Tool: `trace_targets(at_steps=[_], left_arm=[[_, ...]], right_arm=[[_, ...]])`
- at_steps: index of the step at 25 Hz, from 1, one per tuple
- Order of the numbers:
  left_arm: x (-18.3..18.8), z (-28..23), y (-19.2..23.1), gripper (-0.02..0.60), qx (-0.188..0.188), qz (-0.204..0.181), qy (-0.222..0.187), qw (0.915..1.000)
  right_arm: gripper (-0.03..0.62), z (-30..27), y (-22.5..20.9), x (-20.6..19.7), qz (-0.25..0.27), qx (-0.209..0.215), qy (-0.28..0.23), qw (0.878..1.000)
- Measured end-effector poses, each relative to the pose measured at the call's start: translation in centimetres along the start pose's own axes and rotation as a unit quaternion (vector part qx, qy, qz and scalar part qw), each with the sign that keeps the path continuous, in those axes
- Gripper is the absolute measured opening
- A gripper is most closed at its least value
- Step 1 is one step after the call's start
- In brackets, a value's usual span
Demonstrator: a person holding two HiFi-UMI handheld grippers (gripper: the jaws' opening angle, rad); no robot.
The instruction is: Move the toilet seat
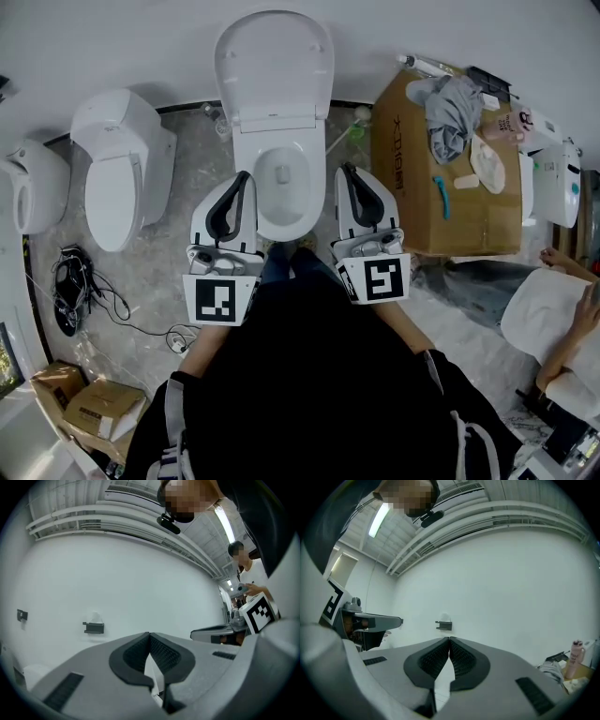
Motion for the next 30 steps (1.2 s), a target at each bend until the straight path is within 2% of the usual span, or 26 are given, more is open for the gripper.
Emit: trace_targets(at_steps=[15, 24, 30], left_arm=[[-5.2, -1.8, 2.4, 0.006, -0.030, 0.024, 0.025, 0.9989], [-9.0, -3.1, 3.5, 0.006, -0.050, 0.017, 0.007, 0.9986], [-12.5, -3.7, 4.1, 0.006, -0.056, 0.022, 0.017, 0.9981]], right_arm=[[0.023, -2.7, 0.6, -4.5, 0.007, -0.004, 0.014, 1.000], [0.023, -4.4, 0.7, -9.5, 0.013, 0.010, 0.031, 0.999], [0.023, -5.2, 1.0, -13.3, 0.012, 0.017, 0.048, 0.999]])
Point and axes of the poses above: the fingertips, and each gripper's own axes: z backward along the fingers, y to its left, x out of its top, the point moved 3 cm from there along z, backward along the fingers, and after that the axes turned 15 degrees about -x, right-handed, at the moved point
